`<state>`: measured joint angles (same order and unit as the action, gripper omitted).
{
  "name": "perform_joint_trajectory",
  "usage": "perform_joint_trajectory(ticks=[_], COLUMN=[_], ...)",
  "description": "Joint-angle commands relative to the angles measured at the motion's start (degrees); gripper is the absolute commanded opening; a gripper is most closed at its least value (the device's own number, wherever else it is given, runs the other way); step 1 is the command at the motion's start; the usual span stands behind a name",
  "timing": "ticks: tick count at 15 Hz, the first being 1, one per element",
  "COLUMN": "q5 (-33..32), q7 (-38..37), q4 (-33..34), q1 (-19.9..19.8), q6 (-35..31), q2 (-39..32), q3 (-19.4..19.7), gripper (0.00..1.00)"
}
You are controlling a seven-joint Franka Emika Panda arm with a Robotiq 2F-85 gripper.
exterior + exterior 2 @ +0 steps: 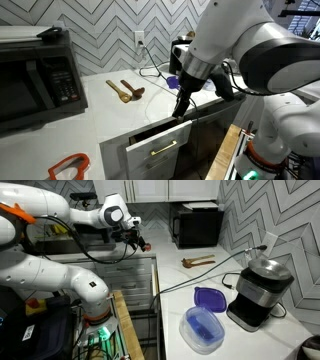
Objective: Put the spoons in the open drawer
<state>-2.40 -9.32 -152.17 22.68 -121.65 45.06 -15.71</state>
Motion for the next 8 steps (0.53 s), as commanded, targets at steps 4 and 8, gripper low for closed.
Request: perform_joint_trajectory(ticks=[4,8], q5=[4.4,3.5], q7=[-0.6,0.5], q4=[-1.6,0.2], q1=[-2.2,-2.9], q6=[8.5,7.2], q2=[8.3,5.9], q3=[0.2,-0.8], gripper=[1.00,1.00])
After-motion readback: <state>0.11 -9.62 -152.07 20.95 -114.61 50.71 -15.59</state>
